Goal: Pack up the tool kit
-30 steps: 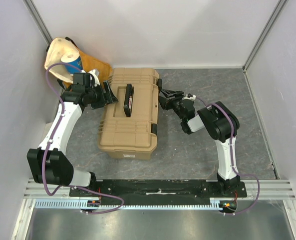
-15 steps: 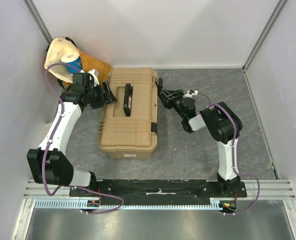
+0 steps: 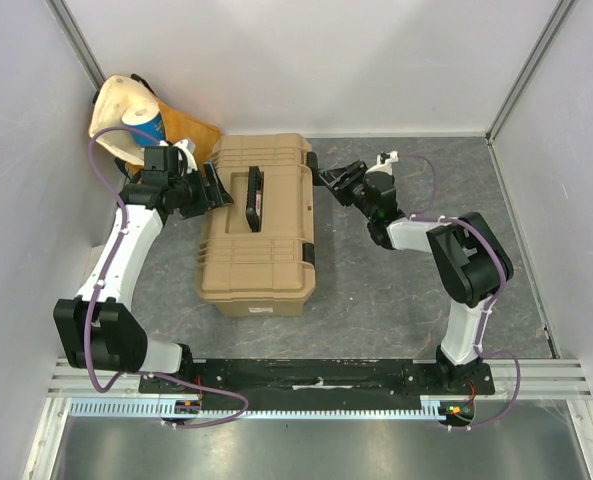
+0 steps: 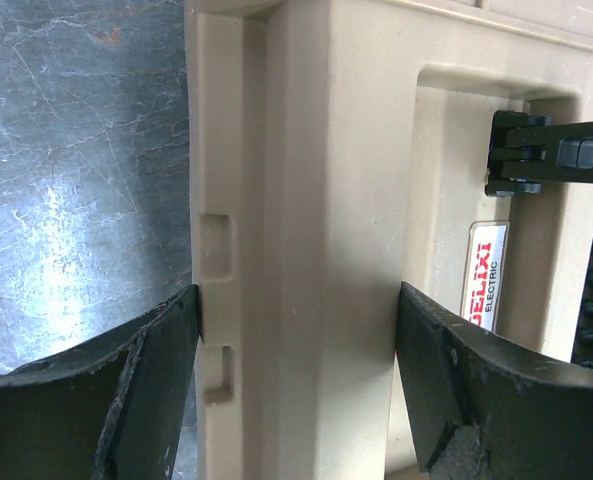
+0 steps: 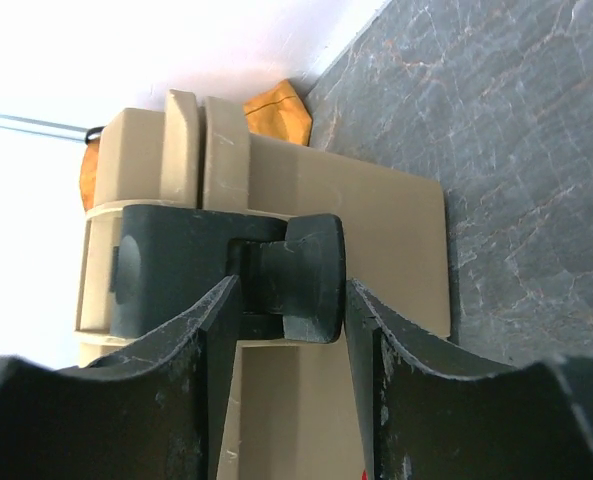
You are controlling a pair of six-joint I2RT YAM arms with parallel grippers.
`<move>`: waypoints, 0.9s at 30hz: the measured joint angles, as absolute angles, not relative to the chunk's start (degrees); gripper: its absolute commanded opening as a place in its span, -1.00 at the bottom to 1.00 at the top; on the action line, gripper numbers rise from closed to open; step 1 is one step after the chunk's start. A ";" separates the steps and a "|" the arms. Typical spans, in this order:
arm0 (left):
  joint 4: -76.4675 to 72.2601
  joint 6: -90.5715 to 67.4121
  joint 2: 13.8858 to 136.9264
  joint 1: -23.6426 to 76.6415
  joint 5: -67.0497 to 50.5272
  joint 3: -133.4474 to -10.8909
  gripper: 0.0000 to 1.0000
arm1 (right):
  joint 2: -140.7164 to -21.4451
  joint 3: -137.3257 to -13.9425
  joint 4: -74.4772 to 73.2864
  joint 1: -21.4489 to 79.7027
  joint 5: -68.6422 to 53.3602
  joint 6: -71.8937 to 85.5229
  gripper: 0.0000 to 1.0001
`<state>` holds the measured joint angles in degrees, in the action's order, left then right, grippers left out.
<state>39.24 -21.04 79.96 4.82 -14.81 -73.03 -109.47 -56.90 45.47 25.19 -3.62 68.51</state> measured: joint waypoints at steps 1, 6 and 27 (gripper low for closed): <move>39.13 -21.04 79.88 4.69 -14.74 -72.93 0.57 | -108.92 -57.60 44.18 25.19 -3.60 66.92 0.08; 38.52 -21.02 79.61 4.45 -14.70 -72.34 0.57 | -107.63 -59.86 41.89 25.36 -4.67 63.02 0.08; 38.13 -20.56 79.77 4.21 -14.92 -72.12 0.57 | -107.63 -71.35 17.23 25.45 -2.15 51.94 0.40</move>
<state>38.13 -20.56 79.77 4.21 -14.92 -72.12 -107.63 -71.35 17.23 25.45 -2.15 51.94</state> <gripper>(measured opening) 0.794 0.740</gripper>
